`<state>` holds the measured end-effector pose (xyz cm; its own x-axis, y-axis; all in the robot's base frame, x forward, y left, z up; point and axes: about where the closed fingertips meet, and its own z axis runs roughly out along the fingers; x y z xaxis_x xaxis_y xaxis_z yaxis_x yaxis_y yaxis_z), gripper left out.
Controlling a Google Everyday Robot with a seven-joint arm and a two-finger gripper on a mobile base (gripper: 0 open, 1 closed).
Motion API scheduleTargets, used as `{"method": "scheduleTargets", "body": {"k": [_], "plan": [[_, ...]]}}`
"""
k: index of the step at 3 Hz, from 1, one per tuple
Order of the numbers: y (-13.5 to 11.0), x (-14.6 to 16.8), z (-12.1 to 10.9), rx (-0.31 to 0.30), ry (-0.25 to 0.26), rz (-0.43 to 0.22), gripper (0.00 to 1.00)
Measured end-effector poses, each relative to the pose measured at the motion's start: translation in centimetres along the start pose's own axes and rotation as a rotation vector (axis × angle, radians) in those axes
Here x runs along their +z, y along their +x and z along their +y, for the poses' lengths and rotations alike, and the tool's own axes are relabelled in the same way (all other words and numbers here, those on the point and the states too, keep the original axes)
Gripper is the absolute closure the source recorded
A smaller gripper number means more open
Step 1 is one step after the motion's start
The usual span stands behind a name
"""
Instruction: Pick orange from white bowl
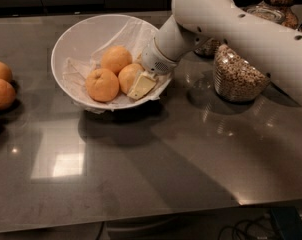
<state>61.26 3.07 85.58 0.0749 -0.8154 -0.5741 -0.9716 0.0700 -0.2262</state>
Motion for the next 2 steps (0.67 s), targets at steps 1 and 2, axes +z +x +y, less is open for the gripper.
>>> {"method": "scheduleTargets", "body": {"k": [1, 2], "plan": [[0.21, -0.05, -0.02, 0.0, 0.001, 0.0, 1.0], [0.26, -0.53, -0.09, -0.006, 0.014, 0.003, 1.0]]}}
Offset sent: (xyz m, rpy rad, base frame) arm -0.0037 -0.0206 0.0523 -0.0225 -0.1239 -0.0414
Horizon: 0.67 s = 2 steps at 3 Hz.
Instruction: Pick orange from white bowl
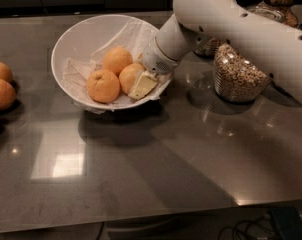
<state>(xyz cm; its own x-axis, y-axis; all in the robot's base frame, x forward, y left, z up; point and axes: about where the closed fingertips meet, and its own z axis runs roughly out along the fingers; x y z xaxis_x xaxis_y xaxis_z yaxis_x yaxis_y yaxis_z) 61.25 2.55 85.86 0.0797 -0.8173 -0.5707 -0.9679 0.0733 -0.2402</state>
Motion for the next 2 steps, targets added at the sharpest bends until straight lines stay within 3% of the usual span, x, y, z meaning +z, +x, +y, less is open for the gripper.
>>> {"method": "scheduleTargets", "body": {"k": [2], "plan": [[0.13, -0.78, -0.13, -0.008, 0.012, -0.002, 1.0]]}}
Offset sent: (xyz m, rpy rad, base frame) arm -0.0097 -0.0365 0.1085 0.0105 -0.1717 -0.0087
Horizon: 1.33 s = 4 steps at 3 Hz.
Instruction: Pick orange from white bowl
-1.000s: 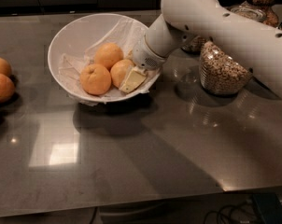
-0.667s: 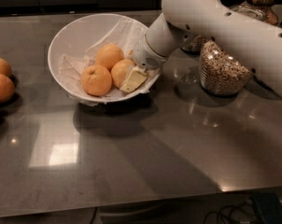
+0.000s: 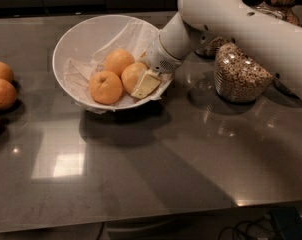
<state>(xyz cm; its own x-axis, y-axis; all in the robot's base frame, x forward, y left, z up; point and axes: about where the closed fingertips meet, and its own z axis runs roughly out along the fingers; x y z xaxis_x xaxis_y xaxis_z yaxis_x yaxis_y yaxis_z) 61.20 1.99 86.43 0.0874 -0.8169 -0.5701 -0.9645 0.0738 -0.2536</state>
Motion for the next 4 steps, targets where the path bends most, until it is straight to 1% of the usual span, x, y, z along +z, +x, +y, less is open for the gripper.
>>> {"method": "scheduleTargets", "body": {"k": [1, 4], "plan": [[-0.05, -0.91, -0.16, -0.011, 0.008, -0.004, 1.0], [-0.06, -1.21, -0.01, -0.022, 0.012, 0.0, 1.0]]}}
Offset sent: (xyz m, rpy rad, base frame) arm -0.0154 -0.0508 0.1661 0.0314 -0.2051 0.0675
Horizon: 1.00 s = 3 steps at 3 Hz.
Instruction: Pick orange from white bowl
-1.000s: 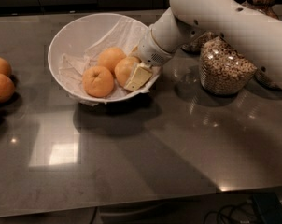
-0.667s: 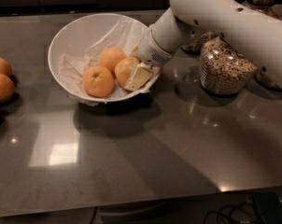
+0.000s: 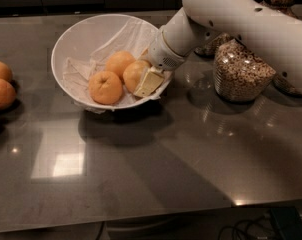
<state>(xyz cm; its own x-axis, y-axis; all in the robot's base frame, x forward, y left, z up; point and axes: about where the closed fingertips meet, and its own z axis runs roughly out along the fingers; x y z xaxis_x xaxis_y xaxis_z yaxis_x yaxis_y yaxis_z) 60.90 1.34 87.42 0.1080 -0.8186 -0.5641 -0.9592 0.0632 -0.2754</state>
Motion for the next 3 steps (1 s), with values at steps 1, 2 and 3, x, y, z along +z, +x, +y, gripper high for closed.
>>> {"method": "scheduleTargets", "body": {"k": [1, 2, 3], "plan": [[-0.15, 0.13, 0.64, -0.015, -0.013, 0.012, 1.0], [-0.17, 0.12, 0.65, -0.016, -0.013, 0.012, 1.0], [-0.49, -0.18, 0.75, -0.027, -0.008, 0.018, 1.0]]}}
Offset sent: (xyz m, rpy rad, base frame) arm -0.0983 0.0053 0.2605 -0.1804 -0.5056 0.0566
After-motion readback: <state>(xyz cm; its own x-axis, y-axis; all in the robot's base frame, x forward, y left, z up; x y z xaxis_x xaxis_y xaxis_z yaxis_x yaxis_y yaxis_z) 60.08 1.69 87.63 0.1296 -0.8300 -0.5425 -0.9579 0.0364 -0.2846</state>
